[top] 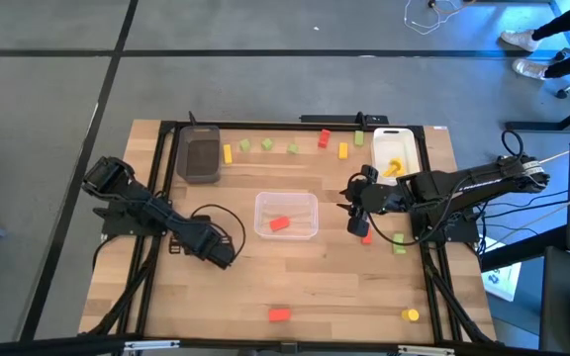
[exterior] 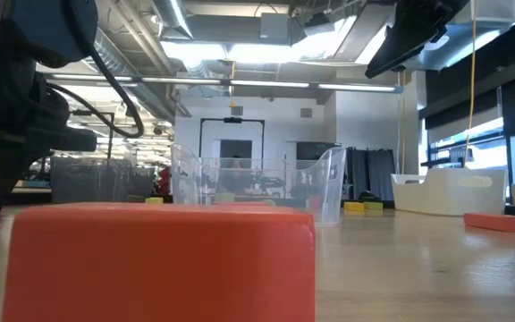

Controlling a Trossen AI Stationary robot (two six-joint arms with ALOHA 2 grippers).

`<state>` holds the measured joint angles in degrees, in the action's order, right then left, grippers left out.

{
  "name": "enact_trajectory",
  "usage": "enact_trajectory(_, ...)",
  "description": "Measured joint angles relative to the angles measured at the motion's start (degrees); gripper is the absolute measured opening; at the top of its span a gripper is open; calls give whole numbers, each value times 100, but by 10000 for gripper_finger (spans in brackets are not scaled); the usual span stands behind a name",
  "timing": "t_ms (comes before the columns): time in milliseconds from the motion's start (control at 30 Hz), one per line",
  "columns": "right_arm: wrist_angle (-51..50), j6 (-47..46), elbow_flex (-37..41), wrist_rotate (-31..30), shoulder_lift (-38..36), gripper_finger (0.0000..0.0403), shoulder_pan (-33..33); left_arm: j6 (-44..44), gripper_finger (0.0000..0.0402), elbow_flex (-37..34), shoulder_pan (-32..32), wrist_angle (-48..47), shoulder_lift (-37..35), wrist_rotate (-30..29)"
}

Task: Sort & place blocks by color
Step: Put the orange block into the transparent bin

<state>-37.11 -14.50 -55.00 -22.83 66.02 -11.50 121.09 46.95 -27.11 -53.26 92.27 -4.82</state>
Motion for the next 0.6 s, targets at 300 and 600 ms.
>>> enact_trajectory(300,-2,0,1,-1,0,161,0,-1166,127,3,-37,18,0,-453)
enact_trajectory(600,-1,0,0,-2,-1,161,0,-2505,126,503,-239,-36,-39,-1289)
